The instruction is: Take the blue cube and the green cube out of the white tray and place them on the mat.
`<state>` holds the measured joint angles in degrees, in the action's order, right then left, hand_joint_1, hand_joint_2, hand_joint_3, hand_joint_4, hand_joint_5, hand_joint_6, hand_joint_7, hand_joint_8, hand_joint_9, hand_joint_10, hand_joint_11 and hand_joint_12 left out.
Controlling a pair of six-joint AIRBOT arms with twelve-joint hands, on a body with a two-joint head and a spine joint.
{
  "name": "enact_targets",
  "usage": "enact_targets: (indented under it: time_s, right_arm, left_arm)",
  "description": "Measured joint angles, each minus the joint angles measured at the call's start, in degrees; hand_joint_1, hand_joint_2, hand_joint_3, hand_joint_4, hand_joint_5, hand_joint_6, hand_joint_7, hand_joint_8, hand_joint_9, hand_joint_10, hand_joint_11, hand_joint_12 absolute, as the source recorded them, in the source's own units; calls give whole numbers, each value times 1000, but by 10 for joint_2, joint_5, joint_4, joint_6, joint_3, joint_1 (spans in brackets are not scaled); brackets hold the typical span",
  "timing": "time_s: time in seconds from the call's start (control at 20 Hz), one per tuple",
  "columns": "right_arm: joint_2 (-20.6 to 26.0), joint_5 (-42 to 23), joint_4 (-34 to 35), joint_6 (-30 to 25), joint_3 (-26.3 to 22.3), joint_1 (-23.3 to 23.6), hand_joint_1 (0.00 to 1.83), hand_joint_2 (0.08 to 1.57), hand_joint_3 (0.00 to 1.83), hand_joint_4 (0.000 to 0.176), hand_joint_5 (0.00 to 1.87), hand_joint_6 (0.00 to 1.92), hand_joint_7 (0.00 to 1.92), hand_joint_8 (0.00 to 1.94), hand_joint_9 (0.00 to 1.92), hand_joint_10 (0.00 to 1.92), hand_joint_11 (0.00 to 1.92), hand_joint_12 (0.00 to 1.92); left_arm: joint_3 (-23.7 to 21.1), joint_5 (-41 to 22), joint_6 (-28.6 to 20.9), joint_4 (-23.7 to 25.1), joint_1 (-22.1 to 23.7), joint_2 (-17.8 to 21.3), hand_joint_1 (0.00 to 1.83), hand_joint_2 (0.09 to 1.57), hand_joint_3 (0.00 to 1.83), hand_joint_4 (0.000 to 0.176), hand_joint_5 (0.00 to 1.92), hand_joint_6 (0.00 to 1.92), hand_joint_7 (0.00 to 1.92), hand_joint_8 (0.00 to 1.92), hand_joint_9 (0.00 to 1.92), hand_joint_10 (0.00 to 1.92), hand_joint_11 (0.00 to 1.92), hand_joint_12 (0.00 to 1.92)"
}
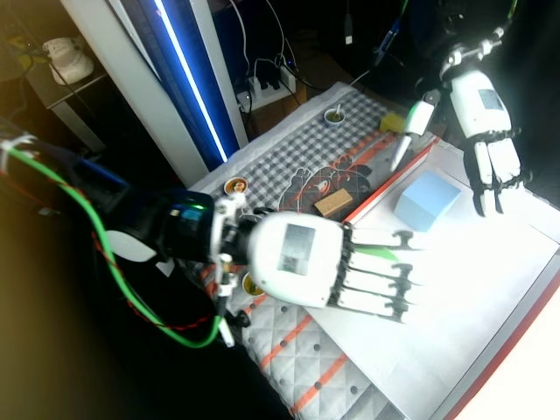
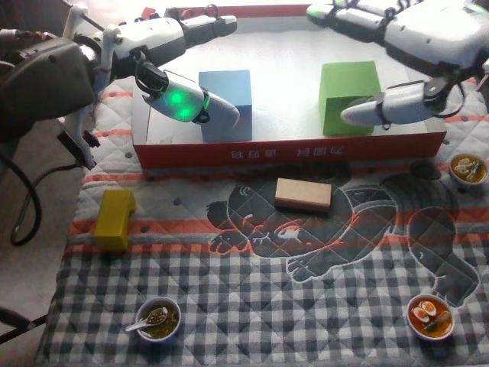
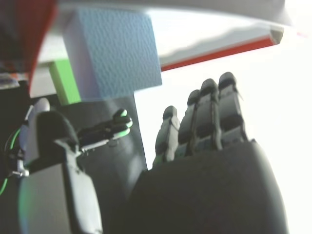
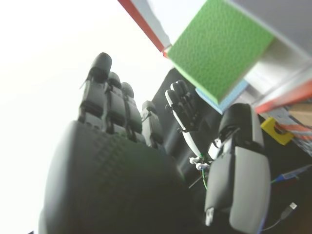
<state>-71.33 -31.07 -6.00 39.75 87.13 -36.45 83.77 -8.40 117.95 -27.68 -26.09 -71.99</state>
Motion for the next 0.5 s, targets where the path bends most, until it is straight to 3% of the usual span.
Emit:
enact_targets:
  time_s: [0.1,0.15,0.2,0.35,0.4,0.5]
  right_arm:
    - [-12,10,-3,-10,10,0,704,1036,3,176,0,0,21,3,68,6,0,561]
    - [-15,14,-3,-10,12,0,699,1046,2,176,0,0,33,3,95,11,0,635]
    - [-18,18,-3,-10,14,0,665,1045,1,176,0,0,48,3,106,8,0,624]
    - [-18,25,-4,-10,15,0,579,1055,1,176,16,2,165,11,210,22,0,874]
    - [-18,24,-5,-10,15,0,524,1081,0,176,20,1,238,6,282,21,0,978]
    - [-20,26,-5,-10,15,0,474,1101,0,167,41,0,454,14,470,31,97,987]
  left_arm:
    - [0,7,83,-47,3,-4,768,903,6,176,43,16,30,0,137,6,62,33]
    - [0,10,109,-63,3,-6,738,915,4,176,156,17,52,2,143,3,59,34]
    - [0,15,118,-69,3,-7,745,912,1,176,200,22,61,3,153,5,67,39]
    - [12,22,120,-81,3,-14,765,940,3,176,214,7,152,10,208,9,104,57]
    - [17,26,121,-84,3,-16,826,959,3,161,283,9,201,7,263,9,151,78]
    - [26,31,121,-97,3,-23,897,1023,7,132,350,9,271,8,360,14,196,99]
